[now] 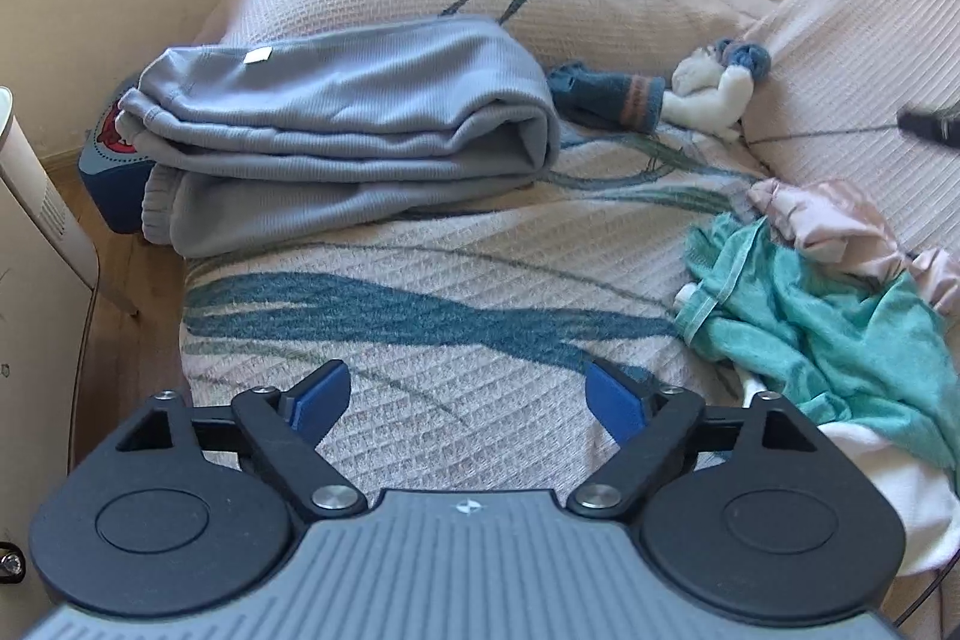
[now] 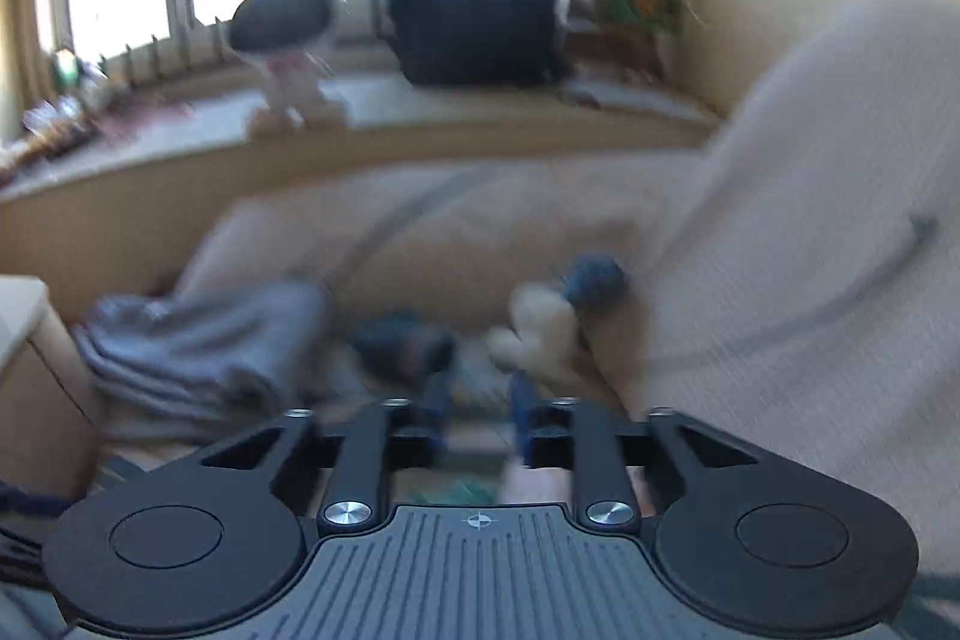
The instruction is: Fold clothes
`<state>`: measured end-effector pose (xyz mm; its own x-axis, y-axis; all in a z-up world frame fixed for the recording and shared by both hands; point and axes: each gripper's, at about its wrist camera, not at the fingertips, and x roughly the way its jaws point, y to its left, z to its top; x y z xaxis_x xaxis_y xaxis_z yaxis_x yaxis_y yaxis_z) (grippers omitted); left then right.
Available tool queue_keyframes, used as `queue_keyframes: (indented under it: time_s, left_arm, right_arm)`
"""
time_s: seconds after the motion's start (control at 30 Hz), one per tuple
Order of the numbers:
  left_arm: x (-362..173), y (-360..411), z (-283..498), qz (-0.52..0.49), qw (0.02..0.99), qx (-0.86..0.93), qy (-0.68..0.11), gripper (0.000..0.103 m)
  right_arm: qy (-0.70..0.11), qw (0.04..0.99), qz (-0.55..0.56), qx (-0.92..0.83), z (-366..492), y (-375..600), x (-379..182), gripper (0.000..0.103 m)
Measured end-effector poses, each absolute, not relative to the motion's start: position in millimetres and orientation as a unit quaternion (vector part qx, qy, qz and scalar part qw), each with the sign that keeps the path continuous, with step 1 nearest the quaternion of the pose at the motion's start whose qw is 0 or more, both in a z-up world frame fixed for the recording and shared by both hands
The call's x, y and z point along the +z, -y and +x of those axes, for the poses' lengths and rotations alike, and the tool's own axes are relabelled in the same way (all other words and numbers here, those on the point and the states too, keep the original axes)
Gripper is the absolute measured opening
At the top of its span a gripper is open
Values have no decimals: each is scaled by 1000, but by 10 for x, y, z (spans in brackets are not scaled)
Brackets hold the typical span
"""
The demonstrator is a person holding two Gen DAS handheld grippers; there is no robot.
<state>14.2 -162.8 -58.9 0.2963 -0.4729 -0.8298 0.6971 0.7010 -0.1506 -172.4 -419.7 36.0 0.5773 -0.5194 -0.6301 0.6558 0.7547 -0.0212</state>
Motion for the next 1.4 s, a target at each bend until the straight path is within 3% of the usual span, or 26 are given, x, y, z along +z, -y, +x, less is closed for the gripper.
queue_keyframes:
  time_s: [0.2,0.57,0.8,0.87,0.93,1.0,1.4]
  left_arm:
    - [-693,1818,99,137,784,-375,-475,90]
    - [-801,2077,-39,175,766,-389,-481,90]
    - [-851,2144,-44,183,758,-389,-490,90]
    - [-850,2154,-81,191,757,-391,-487,90]
    - [-855,2145,-88,189,758,-389,-488,90]
    - [-871,2140,-75,185,757,-386,-494,90]
    - [-647,1987,56,180,785,-362,-470,90]
  right_arm:
    - [-354,838,116,-399,-2277,4217,61,57]
    - [-341,782,188,-487,-2895,4459,-174,57]
    - [-333,779,179,-501,-3006,4541,-153,58]
    - [-337,782,193,-488,-2991,4611,-230,55]
    - [-331,787,203,-479,-2989,4654,-279,30]
    - [-325,795,212,-466,-2988,4670,-286,15]
    - [-236,883,281,-293,-2413,4443,19,5]
